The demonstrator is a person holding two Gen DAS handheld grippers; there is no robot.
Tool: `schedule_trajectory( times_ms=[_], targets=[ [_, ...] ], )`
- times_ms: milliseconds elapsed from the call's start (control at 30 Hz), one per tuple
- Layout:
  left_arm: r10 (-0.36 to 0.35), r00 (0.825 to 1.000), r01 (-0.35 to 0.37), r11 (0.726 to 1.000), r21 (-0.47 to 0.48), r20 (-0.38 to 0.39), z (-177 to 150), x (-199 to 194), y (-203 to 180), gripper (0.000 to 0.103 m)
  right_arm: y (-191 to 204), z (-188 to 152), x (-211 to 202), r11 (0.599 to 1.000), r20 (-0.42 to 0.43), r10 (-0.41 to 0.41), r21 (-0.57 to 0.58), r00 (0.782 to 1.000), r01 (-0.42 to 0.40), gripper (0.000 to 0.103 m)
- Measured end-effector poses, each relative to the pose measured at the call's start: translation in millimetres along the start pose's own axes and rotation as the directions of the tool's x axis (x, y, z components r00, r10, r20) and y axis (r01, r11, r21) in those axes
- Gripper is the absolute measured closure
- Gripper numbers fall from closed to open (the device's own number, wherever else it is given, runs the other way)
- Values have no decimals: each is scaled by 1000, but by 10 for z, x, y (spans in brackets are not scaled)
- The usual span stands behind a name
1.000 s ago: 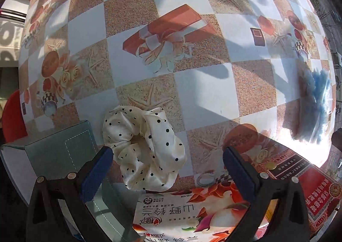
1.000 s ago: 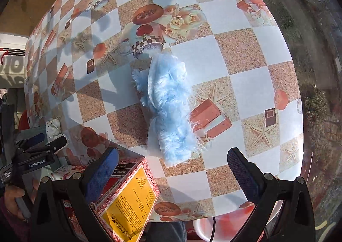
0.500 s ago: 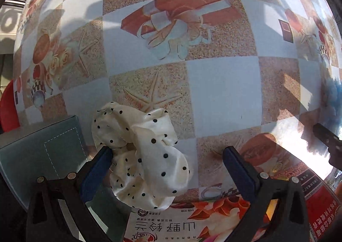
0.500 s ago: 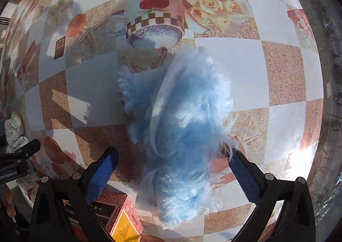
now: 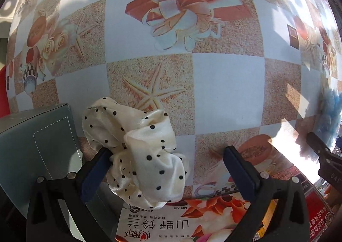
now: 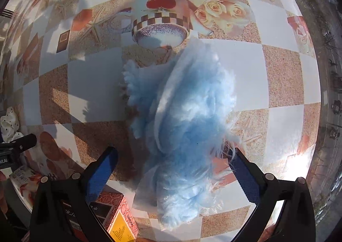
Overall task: Organize soft objects
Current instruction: 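Grasp the polka-dot scrunchie with the left tool while the right tool grasps the blue fluffy item, then lift and carry the scrunchie and blue fluffy item over the white box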
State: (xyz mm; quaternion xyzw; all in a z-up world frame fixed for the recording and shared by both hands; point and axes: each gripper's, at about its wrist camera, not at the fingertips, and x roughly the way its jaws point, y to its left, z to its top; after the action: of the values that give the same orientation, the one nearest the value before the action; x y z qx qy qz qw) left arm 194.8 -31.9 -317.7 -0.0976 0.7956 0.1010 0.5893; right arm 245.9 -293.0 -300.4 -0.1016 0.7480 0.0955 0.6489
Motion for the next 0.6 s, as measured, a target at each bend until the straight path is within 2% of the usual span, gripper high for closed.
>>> schedule_trajectory(
  times_ms=[67, 133, 167, 200, 233, 267, 300, 367, 467, 600],
  targets=[
    [3, 1000, -3, 1000, 16, 14, -31, -25, -14, 8, 40, -22, -7, 1000, -10, 11, -2, 1000, -11, 3],
    [5, 999, -5, 1000, 25, 35, -77, -47, -29, 18, 64, -21, -23, 1000, 8, -5, -6, 1000, 5, 15],
    [6, 999, -7, 1000, 28, 47, -97, -81, -27, 27, 72, -11, -30, 1000, 19, -6, -6, 1000, 6, 27],
    [8, 998, -9, 999, 32, 59, -115, -117, -27, 38, 59, -35, -81, 1000, 34, -6, -7, 999, 7, 45],
    [9, 998, -12, 999, 40, 70, -130, -147, -25, 44, 48, -46, -136, 1000, 50, -6, -10, 999, 6, 56],
    [14, 997, -18, 999, 49, 80, -139, -162, -15, 57, 53, -58, -182, 1000, 57, 4, -12, 998, -4, 71],
    [16, 996, -21, 998, 59, 89, -143, -190, -28, 73, 36, -62, -195, 1000, 55, 28, -5, 998, -28, 71],
    [-8, 995, 1, 997, 72, 103, -138, -292, 19, 83, -2, -86, -236, 998, 65, 54, 20, 996, -55, 71],
    [-10, 987, -5, 996, 92, 163, -211, -440, 13, 85, -51, -146, -403, 994, 107, 96, 41, 990, -101, 71],
    [-2, 965, -40, 987, 154, 263, -329, -774, -100, 85, -72, -224, -660, 987, 153, 135, 62, 979, -145, 71]
  ],
)
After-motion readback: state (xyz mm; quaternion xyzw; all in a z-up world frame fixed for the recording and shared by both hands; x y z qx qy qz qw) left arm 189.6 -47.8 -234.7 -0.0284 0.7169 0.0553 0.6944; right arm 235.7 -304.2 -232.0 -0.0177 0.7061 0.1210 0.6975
